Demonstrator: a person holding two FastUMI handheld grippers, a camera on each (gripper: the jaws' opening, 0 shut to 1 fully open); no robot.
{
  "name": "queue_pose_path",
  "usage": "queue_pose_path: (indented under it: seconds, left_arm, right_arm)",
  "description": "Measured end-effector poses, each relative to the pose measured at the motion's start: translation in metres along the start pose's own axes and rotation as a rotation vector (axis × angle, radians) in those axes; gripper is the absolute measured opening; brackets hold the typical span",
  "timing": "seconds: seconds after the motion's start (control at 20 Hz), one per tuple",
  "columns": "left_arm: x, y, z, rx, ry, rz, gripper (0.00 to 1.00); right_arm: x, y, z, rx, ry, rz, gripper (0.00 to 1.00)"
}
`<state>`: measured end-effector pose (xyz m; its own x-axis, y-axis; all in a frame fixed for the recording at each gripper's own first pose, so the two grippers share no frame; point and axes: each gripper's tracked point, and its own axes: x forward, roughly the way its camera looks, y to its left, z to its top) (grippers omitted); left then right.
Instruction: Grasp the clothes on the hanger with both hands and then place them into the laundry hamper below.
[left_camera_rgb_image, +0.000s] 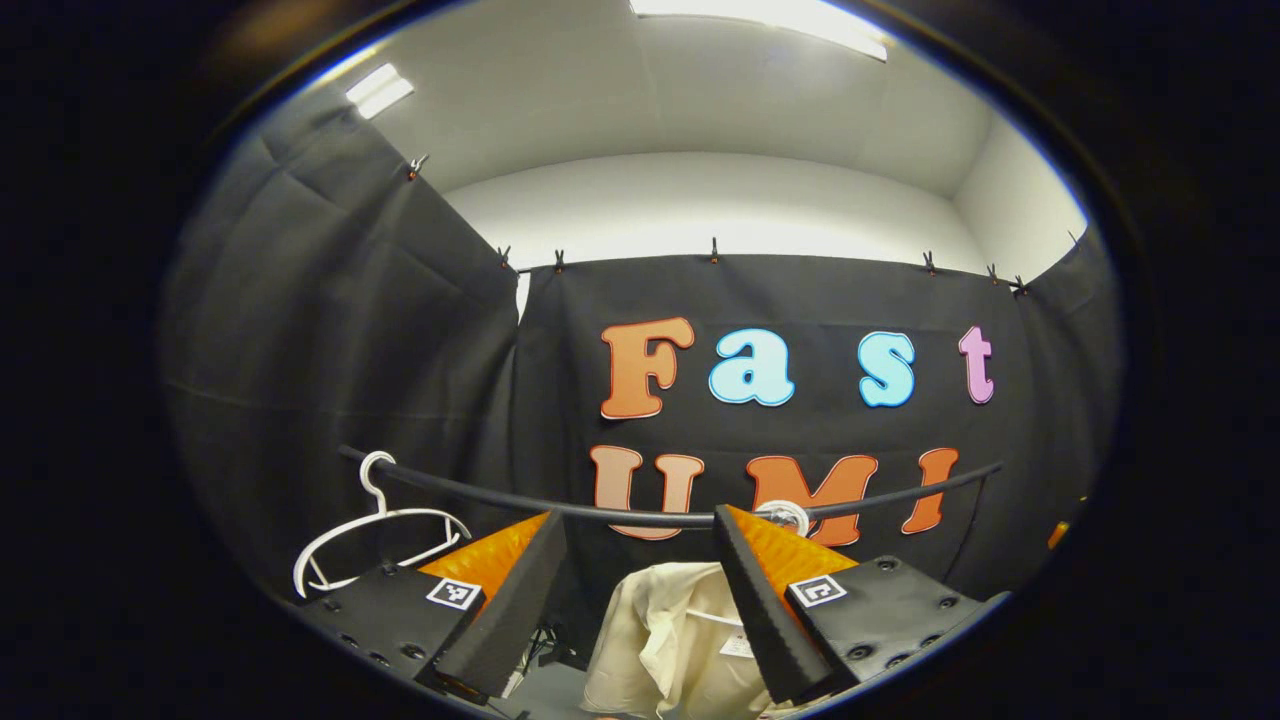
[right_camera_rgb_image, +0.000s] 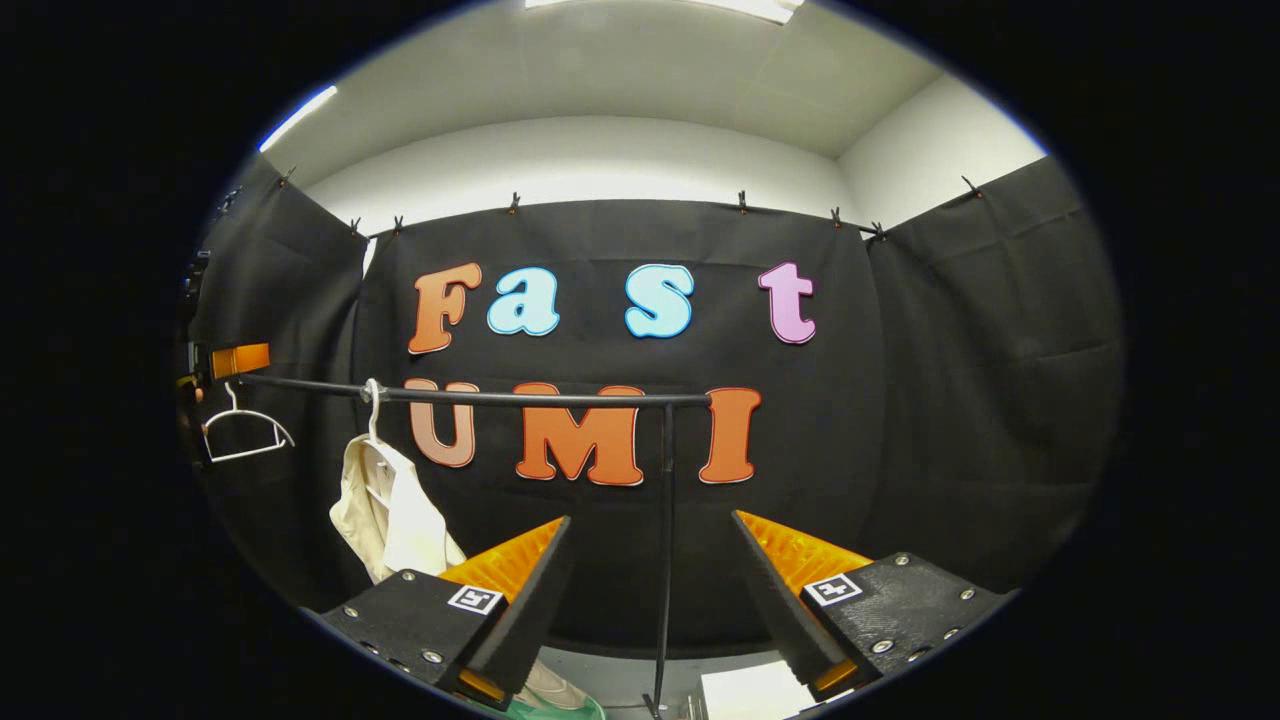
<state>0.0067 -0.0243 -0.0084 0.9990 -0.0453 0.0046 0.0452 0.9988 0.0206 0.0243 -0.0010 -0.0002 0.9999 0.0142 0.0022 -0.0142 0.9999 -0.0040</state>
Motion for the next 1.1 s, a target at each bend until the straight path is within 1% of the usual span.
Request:
queue_pose_path:
  seconds: [0.05,0.15,0.2,0.3,0.4,0.6,0.65,0.8,0.85,0.9,1.0,1.05,1.1]
  left_arm:
    - [0.002,0.004,-0.003,-0.006,0.007,-0.014,0.96]
    - [0.01,0.024,-0.004,0.016,0.005,-0.012,0.96]
    - [0.012,0.034,-0.005,0.031,0.003,-0.005,0.92]
    - [0.018,0.047,-0.009,0.035,0.002,-0.012,0.92]
    - [0.024,0.061,-0.016,0.022,0.004,-0.026,0.99]
    - [0.036,0.089,-0.027,0.018,0.004,-0.035,1.0]
    - [0.038,0.093,-0.031,0.007,0.007,-0.036,0.96]
    - [0.042,0.104,-0.04,-0.033,0.012,-0.046,0.96]
    - [0.043,0.108,-0.043,-0.03,0.016,-0.04,0.93]
    - [0.044,0.112,-0.047,-0.019,0.02,-0.037,0.92]
    - [0.043,0.112,-0.055,-0.001,0.028,-0.044,0.92]
    - [0.042,0.109,-0.06,0.007,0.033,-0.054,0.96]
    - [0.041,0.108,-0.065,0.013,0.039,-0.058,0.96]
  right_arm:
    - [0.001,0.008,0.002,0.007,-0.009,-0.003,0.94]
    - [0.002,0.027,0.004,0.023,-0.019,-0.007,0.94]
    - [0.002,0.038,0.004,0.027,-0.022,-0.007,0.94]
    - [0.006,0.054,0.003,0.024,-0.027,-0.03,0.93]
    - [0.005,0.072,-0.003,0.016,-0.02,-0.049,0.94]
    - [0.004,0.106,-0.015,0.002,-0.012,-0.071,0.94]
    - [0.004,0.112,-0.019,0.001,-0.009,-0.076,0.94]
    - [0.005,0.129,-0.032,0.003,0.011,-0.089,0.94]
    - [0.007,0.133,-0.037,0.003,0.023,-0.092,0.94]
    - [0.008,0.137,-0.041,0.002,0.031,-0.095,0.94]
    - [0.008,0.145,-0.049,-0.006,0.043,-0.098,0.94]
    - [0.009,0.151,-0.053,-0.01,0.048,-0.095,0.94]
    - [0.008,0.158,-0.057,-0.013,0.053,-0.09,0.94]
